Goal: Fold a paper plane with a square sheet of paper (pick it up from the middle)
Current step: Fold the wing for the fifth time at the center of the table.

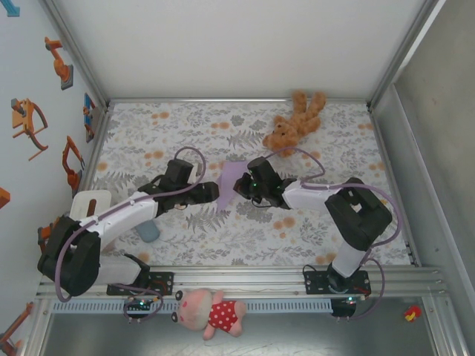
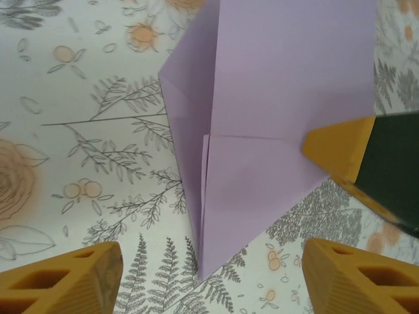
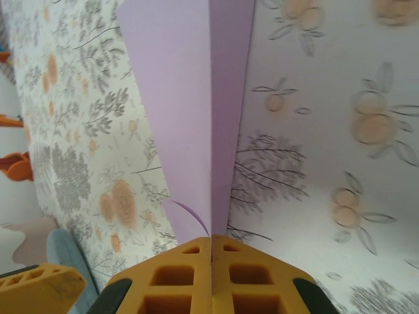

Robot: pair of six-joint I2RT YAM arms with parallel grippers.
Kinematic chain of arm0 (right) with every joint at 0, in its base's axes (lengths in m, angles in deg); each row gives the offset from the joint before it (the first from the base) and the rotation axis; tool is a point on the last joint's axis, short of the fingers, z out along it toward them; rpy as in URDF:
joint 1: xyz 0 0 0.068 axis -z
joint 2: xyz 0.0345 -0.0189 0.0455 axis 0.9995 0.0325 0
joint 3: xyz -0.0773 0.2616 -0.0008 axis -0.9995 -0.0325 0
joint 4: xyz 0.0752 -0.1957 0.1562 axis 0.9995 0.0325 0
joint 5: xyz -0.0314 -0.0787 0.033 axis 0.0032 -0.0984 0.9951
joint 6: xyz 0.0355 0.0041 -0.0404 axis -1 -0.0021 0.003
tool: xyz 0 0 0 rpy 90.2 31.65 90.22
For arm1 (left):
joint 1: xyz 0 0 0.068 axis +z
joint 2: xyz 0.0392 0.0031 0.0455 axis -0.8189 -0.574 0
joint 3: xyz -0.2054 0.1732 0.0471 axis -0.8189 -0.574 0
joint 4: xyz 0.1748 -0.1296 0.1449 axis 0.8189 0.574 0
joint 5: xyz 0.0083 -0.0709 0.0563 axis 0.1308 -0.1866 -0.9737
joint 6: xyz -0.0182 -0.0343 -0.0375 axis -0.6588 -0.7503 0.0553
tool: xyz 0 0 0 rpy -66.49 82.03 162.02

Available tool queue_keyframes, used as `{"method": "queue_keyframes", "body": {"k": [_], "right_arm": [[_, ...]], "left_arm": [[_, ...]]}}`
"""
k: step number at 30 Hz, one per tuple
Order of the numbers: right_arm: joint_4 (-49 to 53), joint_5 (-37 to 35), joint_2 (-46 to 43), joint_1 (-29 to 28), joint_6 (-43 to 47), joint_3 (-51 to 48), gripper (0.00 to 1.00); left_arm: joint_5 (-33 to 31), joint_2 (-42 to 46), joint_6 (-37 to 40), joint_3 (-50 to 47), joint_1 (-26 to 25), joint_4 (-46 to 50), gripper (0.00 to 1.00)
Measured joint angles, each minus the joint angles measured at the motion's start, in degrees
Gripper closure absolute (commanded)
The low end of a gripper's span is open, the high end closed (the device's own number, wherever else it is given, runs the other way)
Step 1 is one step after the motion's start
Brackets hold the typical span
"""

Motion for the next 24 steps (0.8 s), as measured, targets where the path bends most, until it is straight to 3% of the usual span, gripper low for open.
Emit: {"method": "queue_keyframes", "body": {"k": [11,24], "right_arm": [[5.7,1.6,1.1,0.0,-3.9,2.7,1.0],[10.2,5.8,5.0,1.2,-5.7,8.8,1.0]], "left_arm": [[-5.0,-2.2,10.4,-3.6,-7.2,-13.4,0.21],[-6.5,-8.9,23.7,-7.8,-9.3,-25.5,0.45]]}}
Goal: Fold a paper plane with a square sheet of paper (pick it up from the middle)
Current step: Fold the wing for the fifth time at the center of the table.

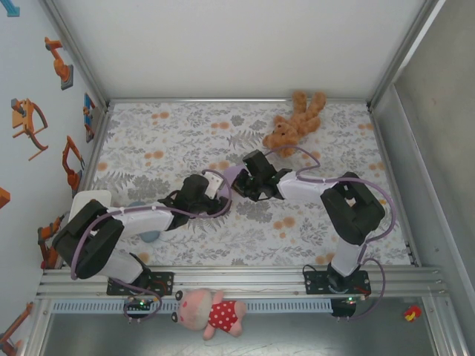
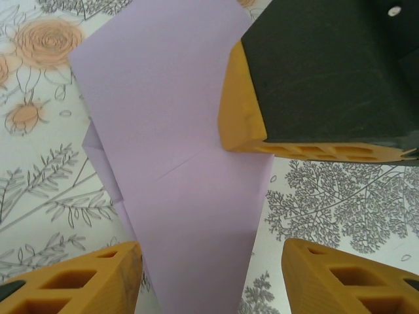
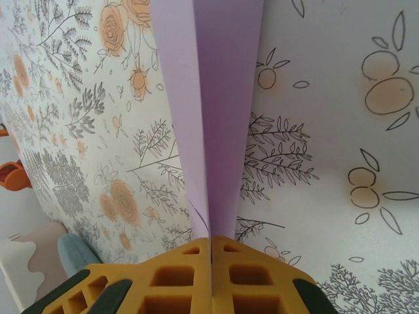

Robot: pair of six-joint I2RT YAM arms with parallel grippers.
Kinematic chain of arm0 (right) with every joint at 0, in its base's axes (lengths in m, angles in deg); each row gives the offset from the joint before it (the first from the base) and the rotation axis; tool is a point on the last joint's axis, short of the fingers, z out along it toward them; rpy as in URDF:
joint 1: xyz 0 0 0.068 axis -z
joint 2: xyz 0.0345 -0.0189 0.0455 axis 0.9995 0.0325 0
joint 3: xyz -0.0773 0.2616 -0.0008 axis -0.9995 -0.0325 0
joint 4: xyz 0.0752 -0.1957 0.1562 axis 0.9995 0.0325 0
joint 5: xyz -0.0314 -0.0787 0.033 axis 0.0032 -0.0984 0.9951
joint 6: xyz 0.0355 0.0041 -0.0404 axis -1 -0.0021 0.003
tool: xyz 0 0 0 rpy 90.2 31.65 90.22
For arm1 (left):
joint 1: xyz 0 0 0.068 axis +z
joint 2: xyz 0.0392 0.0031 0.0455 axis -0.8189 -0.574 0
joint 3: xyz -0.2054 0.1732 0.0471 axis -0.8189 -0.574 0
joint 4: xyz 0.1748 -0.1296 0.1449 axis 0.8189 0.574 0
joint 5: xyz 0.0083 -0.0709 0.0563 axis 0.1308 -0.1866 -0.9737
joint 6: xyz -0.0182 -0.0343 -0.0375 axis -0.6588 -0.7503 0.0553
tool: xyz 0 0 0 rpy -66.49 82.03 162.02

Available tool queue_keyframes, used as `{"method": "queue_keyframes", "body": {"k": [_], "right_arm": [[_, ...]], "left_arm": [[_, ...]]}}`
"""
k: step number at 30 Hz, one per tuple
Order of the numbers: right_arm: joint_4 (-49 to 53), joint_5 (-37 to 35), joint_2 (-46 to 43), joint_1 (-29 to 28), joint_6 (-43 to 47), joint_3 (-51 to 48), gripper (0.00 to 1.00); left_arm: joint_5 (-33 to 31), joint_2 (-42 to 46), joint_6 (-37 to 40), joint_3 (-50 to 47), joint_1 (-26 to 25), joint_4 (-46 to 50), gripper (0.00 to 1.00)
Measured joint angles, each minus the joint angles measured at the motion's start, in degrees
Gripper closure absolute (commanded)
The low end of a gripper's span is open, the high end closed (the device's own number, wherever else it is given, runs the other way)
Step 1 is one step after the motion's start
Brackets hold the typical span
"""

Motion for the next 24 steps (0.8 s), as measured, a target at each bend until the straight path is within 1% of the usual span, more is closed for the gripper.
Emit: {"method": "queue_keyframes", "body": {"k": [6,10,17,21,24], "right_arm": [[1.7,1.4,1.0,0.6,-1.3,0.6,1.0],[2.5,2.2,1.4,0.8,-1.9,1.1,1.0],[3.1,3.0,1.7,0.9,-2.8,2.5,1.0],[3.8,3.0,1.8,0.9,-2.8,2.9,1.0],[4.3,3.0,1.9,0.9,-2.8,3.1,1.0]], "left_arm": [[-1.2,-2.6,3.8,-1.0,0.0,-4.5,0.5],[-1.4,-4.3,5.6,-1.0,0.0,-6.4,0.5],[-1.4,-5.4,7.4,-1.1,-0.6,-8.6,0.46],[-1.5,-5.0,7.6,-1.2,-1.1,-8.9,0.46],[-1.9,-2.6,7.6,-2.1,-1.2,-8.7,0.46]]}}
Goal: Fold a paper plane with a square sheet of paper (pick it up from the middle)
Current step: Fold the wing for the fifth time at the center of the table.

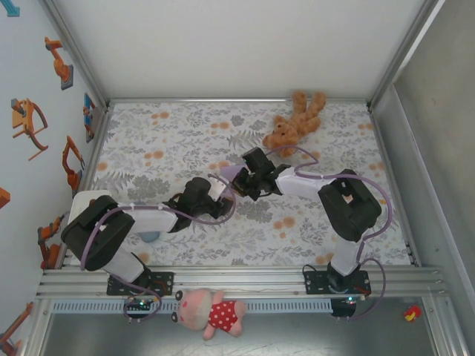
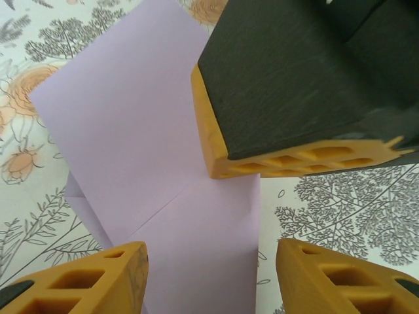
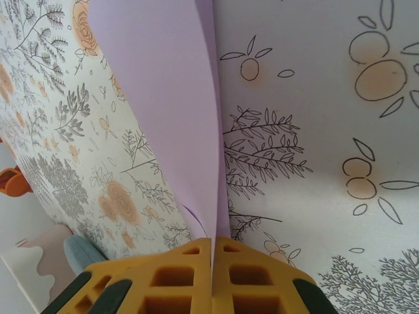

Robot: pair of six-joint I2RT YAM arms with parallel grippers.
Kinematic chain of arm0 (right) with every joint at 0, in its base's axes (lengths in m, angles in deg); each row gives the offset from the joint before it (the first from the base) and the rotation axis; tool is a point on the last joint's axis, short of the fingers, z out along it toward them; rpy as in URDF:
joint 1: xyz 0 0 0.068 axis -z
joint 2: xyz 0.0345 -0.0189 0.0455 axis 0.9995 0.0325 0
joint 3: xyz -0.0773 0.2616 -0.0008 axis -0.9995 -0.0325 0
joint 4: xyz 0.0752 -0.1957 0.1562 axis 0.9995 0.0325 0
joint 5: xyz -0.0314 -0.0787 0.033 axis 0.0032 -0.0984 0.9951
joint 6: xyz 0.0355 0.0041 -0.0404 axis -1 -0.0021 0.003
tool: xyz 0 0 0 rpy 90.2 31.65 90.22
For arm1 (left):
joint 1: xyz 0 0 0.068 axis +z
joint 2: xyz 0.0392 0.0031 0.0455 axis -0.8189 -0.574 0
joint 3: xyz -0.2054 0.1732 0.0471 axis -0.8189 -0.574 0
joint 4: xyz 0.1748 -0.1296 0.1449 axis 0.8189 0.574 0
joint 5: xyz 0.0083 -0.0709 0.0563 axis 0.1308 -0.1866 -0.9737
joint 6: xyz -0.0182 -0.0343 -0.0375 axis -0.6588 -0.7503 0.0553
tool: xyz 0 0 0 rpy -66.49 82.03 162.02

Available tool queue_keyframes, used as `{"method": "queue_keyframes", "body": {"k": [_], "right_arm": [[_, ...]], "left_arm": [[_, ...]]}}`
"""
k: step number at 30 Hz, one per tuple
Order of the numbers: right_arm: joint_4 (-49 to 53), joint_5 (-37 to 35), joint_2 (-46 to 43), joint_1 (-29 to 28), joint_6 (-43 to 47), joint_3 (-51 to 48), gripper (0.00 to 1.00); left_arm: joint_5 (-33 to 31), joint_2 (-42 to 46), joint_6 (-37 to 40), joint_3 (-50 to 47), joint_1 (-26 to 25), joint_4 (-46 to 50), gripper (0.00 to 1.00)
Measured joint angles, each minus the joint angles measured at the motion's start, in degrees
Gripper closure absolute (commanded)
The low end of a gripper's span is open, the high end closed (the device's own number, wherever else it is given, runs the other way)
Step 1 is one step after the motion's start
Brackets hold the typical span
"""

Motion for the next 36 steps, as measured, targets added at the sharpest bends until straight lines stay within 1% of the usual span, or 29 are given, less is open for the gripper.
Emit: {"method": "queue_keyframes", "body": {"k": [3,6,15,19,20,24,28,33,36], "right_arm": [[0.4,0.0,0.0,0.0,0.0,0.0,1.0],[0.3,0.0,0.1,0.0,0.0,0.0,1.0],[0.3,0.9,0.1,0.0,-0.2,0.0,1.0],[0.3,1.5,0.1,0.0,-0.5,0.0,1.0],[0.3,1.6,0.1,0.0,-0.6,0.0,0.98],[0.3,2.1,0.1,0.0,-1.0,0.0,0.84],[0.3,2.6,0.1,0.2,-1.6,0.0,0.75],[0.3,2.5,0.0,0.7,-1.7,0.0,0.69],[0.6,2.1,-0.1,1.4,-1.3,0.0,0.67]], "left_arm": [[-0.2,2.7,0.0,-0.7,0.0,0.3,0.46],[-0.2,3.0,0.0,-0.7,0.0,0.2,0.46],[-0.5,-1.2,0.2,-0.7,-0.9,-0.3,0.48],[-1.9,-3.5,0.4,-0.7,-1.2,-0.9,0.51],[-2.4,-3.7,0.6,-0.7,-1.2,-1.0,0.51],[-4.1,-4.4,0.8,-0.7,-1.2,-2.1,0.55],[-5.2,-5.1,1.0,-0.7,-1.2,-3.4,0.6],[-5.6,-5.7,1.1,-0.7,-1.2,-4.2,0.64],[-5.5,-5.7,1.0,-0.7,-1.2,-4.4,0.66]]}}
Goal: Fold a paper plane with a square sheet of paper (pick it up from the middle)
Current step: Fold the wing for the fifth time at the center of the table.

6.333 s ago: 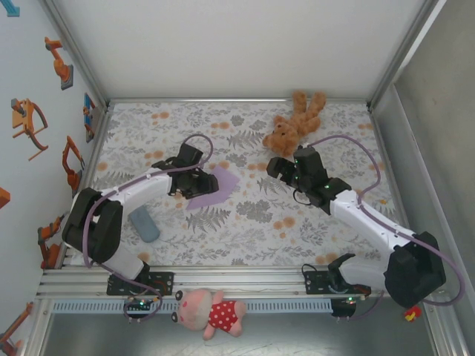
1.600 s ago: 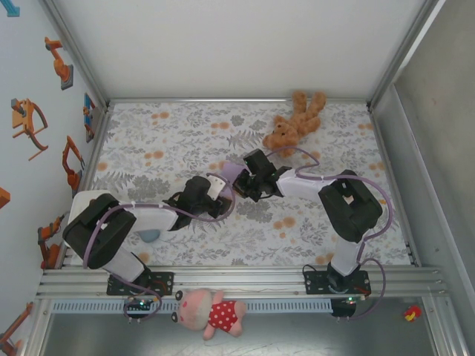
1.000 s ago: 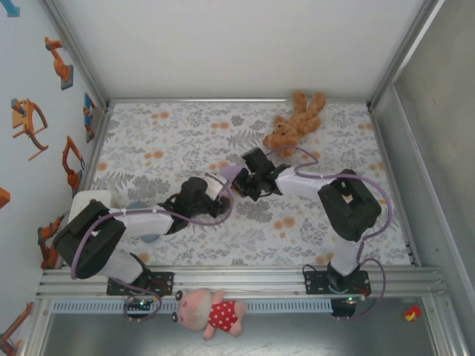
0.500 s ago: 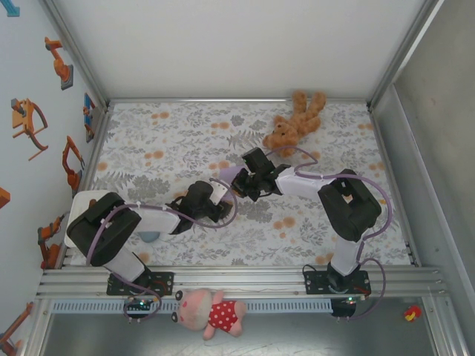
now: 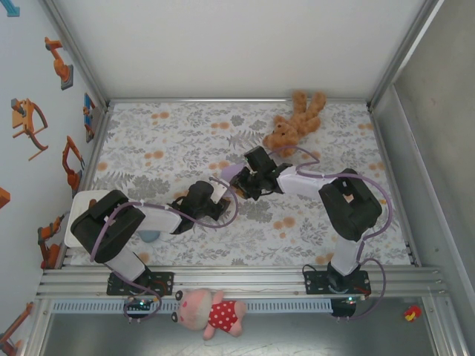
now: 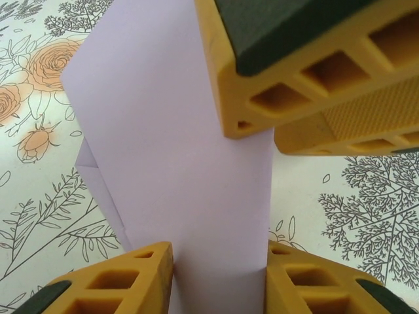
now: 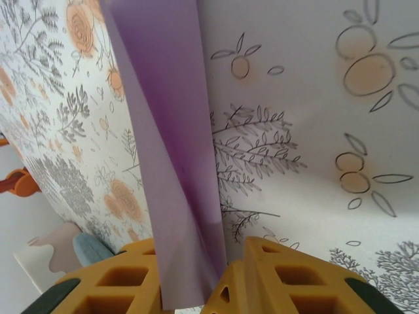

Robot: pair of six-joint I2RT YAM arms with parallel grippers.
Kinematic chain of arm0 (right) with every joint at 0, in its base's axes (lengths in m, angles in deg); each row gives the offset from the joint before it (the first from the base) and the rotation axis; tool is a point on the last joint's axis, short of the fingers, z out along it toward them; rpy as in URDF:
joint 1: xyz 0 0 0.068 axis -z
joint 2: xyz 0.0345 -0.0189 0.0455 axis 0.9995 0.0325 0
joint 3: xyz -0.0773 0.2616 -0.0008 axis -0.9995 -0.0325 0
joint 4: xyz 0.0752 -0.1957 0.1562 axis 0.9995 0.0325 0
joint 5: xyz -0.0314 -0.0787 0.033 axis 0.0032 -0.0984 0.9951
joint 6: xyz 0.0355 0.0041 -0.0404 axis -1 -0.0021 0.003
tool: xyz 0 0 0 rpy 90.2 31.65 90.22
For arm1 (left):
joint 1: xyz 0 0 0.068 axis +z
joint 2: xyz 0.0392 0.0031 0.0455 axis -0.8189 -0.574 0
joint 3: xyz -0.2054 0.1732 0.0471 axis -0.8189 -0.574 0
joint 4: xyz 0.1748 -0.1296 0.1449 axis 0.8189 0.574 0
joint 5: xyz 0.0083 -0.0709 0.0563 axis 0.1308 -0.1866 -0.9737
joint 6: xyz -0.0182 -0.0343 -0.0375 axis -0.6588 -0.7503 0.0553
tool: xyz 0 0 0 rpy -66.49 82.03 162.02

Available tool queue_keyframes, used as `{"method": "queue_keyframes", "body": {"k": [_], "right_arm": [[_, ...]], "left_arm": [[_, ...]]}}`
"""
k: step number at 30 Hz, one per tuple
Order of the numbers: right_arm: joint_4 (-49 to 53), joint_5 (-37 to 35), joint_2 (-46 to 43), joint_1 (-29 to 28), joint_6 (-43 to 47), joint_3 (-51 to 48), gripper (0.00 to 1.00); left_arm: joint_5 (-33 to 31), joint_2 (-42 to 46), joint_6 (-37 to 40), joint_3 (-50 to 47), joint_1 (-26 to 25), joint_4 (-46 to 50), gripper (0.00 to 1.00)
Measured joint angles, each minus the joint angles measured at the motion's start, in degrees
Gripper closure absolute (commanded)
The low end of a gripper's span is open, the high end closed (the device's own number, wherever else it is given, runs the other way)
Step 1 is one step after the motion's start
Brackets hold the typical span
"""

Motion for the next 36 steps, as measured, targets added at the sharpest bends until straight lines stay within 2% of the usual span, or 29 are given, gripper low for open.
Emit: {"method": "queue_keyframes", "body": {"k": [9,14,21,29,36], "right_arm": [[5.3,-4.2,-4.2,2.9,4.2,0.0,0.62],[8.0,-8.0,-8.9,4.4,8.3,-0.2,0.6],[8.3,-11.2,-14.0,4.8,16.3,-3.0,0.57],[4.7,-8.8,-14.7,4.8,25.5,-7.5,0.49],[0.1,-4.9,-10.6,3.5,29.8,-7.8,0.48]], "left_arm": [[2.0,0.0,-1.6,-0.4,0.2,-0.6,0.71],[6.8,0.0,-5.0,-1.6,2.3,-1.9,0.73],[16.2,0.0,-13.5,-5.9,8.7,-8.2,0.75],[25.8,-0.1,-23.3,-6.5,13.0,-12.9,0.77],[30.9,-3.4,-29.5,-6.5,14.7,-16.7,0.8]]}}
